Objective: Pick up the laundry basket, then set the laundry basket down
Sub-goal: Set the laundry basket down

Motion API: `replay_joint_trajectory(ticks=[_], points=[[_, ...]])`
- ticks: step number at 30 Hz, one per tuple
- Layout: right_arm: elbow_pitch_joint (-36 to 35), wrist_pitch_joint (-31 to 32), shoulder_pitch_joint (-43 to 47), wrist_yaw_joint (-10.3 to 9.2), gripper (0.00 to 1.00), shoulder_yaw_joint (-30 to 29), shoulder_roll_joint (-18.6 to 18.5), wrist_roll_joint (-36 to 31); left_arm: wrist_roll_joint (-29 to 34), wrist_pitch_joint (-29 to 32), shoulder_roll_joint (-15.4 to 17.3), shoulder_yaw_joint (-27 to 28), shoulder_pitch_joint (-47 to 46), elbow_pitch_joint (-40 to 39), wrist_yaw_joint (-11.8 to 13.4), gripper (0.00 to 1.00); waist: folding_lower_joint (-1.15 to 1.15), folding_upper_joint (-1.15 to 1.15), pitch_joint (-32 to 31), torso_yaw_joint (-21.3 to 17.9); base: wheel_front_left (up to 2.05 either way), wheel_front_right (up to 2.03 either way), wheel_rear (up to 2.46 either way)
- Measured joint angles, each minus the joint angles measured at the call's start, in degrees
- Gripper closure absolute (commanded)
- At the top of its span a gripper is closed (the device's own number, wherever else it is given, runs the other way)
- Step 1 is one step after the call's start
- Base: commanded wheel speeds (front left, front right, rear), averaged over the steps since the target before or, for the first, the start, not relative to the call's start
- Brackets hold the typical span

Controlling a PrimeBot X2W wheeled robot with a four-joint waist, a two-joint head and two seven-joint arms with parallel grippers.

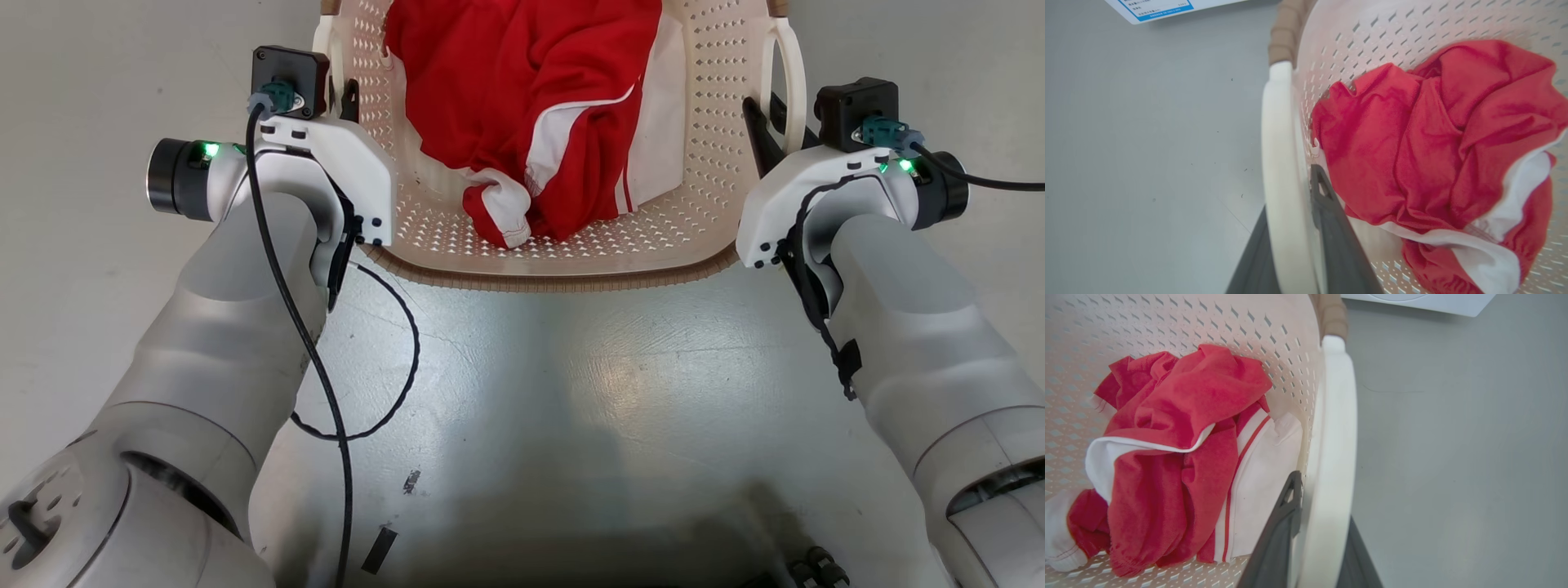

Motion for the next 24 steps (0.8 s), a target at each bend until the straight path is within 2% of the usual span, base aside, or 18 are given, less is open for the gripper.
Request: replay_joint_trajectory(ticks=[24], points=[[0.0,0.0,-0.1,0.01,1.00,-0.7,0.1,0.1,-0.4,0.0,0.0,-0.4,-0.2,0.1,0.0,1.00,0.00,0.00,1.9,-0.3,0.00,0.00,0.00]])
